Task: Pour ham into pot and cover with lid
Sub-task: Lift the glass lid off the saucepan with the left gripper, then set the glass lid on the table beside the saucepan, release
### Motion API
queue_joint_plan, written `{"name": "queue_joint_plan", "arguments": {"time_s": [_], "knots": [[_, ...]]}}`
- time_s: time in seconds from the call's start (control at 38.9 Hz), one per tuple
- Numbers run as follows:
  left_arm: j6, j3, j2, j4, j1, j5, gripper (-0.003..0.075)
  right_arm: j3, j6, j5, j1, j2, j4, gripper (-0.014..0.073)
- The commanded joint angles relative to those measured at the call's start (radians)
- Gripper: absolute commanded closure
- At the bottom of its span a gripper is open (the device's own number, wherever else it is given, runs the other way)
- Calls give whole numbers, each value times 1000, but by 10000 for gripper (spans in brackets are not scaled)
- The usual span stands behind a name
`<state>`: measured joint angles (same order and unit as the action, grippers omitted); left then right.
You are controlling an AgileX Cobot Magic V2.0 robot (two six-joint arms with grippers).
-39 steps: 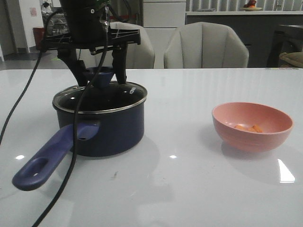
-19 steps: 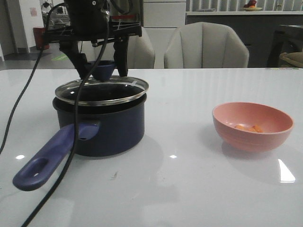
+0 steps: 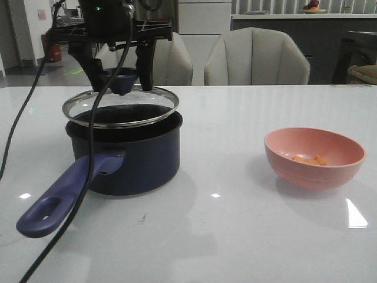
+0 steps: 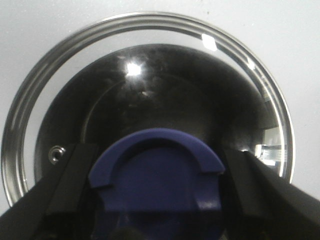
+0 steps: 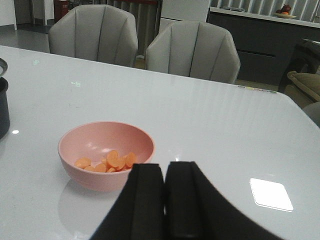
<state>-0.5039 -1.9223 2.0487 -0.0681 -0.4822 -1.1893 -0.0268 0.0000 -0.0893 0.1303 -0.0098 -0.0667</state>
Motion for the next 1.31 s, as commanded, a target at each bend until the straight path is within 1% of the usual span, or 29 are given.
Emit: {"name": "queue_joint_plan", "arguments": {"time_s": [0.0,0.18,0.36,0.54,0.59,0.69,0.77,0.85,0.98,1.1,1.28], "knots": [[33,-35,-92,29,32,20,463,6,-5,76,-2,-22,-12,447],[96,-24,-135,45,102,-12,463,6,-5,76,-2,-22,-12,447],[136,47,-205,49,223,-13,463,6,-5,76,-2,-22,-12,447],[207,189,-289,111,397,20,463,6,-5,76,-2,-22,-12,447],[245,238,-308,142,445,39,463,6,-5,76,-2,-22,-12,447],[395,340,-327,252,528,70,463,6,-5,76,-2,-22,-12,447],[435,413,-327,291,576,93,463,6,-5,76,-2,-22,-12,447],[435,488,-327,285,602,152,463,6,-5,76,-2,-22,-12,447],[435,596,-327,282,616,282,463,6,-5,76,-2,-22,-12,447],[435,656,-320,282,616,399,463,6,-5,76,-2,-22,-12,447],[435,670,-280,282,616,434,459,6,-5,76,-4,-21,-12,447]]}}
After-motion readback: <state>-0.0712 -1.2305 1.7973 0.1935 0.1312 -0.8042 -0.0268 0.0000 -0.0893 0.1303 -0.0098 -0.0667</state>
